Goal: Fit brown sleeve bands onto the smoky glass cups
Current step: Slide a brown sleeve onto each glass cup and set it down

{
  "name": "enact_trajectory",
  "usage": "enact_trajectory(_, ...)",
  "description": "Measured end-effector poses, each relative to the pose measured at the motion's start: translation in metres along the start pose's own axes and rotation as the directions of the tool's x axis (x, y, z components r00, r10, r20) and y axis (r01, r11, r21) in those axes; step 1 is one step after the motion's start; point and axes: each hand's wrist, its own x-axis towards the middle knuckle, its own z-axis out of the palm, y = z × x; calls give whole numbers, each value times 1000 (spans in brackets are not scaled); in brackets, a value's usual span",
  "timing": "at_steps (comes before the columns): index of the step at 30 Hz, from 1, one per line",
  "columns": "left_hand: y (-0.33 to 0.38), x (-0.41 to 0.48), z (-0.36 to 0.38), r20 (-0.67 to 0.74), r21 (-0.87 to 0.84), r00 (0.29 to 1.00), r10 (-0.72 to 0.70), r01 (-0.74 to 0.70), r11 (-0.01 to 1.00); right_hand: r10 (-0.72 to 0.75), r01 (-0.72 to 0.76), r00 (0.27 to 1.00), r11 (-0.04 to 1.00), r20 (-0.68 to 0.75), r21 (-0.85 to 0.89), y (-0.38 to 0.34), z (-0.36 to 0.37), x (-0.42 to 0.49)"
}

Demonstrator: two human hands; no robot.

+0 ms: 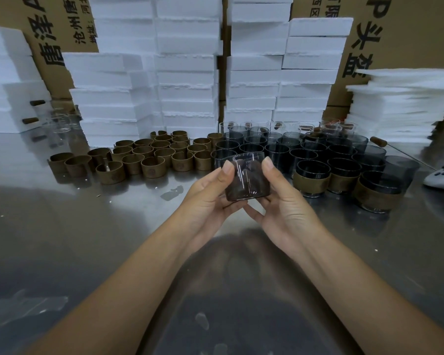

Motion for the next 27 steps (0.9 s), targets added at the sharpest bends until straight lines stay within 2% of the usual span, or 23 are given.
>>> enact_trajectory(6,0,0,0,57,-27,998,-26,27,999,-6,6,1000,1000,11,-2,2,0,1)
enact_trajectory(10,1,2,-3,57,-57,997,-47,50,997,-54,62,997,983,48,-174,3,6,-3)
enact_trajectory(13,3,1,-6,14,36,999,-47,46,998,-123,130,991,952,43,-279,3,10,-5)
enact_trajectory(17,1,-2,-3,-77,216,997,-30,46,975,-161,140,985,953,-55,-269,3,8,-5)
enact_trajectory(21,2,0,-5,-184,233,983,4,40,972,-242,185,959,927,-145,-325,3,6,-4)
enact_trajectory(27,-2,-2,-1,-172,208,985,-20,56,977,-287,209,935,919,-206,-334,5,7,-2)
